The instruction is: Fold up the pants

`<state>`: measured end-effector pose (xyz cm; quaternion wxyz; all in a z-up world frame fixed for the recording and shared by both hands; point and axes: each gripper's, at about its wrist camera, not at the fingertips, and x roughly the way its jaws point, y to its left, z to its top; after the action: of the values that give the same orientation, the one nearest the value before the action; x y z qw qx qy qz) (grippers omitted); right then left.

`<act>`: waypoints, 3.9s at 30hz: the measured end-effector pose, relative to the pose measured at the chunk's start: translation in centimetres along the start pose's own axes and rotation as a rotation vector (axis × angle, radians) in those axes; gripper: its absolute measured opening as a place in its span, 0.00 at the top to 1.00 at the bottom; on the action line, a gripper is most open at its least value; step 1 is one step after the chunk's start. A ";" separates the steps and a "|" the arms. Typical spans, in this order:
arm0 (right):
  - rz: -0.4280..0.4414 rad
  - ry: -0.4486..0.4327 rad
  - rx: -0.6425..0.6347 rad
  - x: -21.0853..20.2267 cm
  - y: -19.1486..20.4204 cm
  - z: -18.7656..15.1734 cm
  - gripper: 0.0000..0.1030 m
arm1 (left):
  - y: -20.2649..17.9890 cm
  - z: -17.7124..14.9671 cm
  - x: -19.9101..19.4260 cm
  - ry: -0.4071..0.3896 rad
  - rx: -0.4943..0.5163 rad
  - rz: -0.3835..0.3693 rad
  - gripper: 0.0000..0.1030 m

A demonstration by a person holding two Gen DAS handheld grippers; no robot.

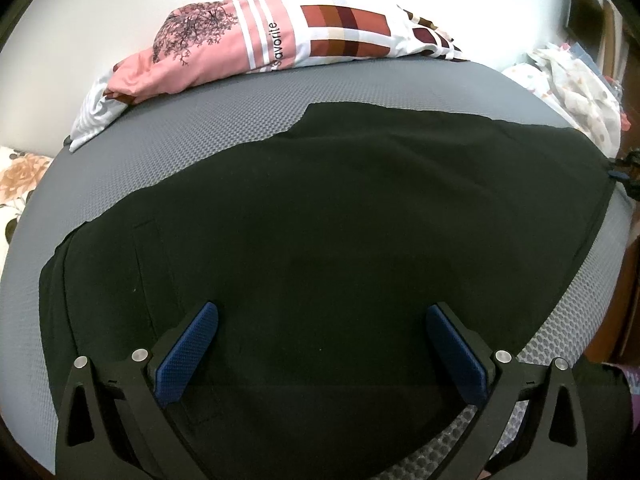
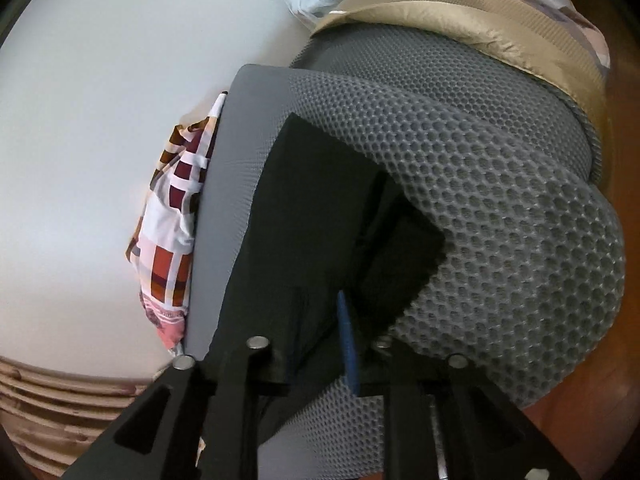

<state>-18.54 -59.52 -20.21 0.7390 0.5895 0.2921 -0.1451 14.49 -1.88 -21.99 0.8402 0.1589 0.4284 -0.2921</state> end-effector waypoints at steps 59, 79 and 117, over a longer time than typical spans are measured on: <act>-0.012 -0.039 0.056 -0.4 -1.8 -3.0 1.00 | -3.0 -0.1 -4.5 -0.048 0.069 -0.045 0.00; 0.236 0.297 0.014 6.5 6.6 -16.6 0.71 | 1.2 -2.0 -5.5 -0.112 -0.142 0.057 0.00; 0.162 0.300 0.007 13.8 11.3 -22.3 0.95 | 4.8 -3.3 -3.1 -0.078 -0.297 0.065 0.00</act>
<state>-7.19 -33.47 -22.59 0.6942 0.6289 0.3502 0.0034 14.00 4.70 -21.34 0.8794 0.0351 0.4287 -0.2042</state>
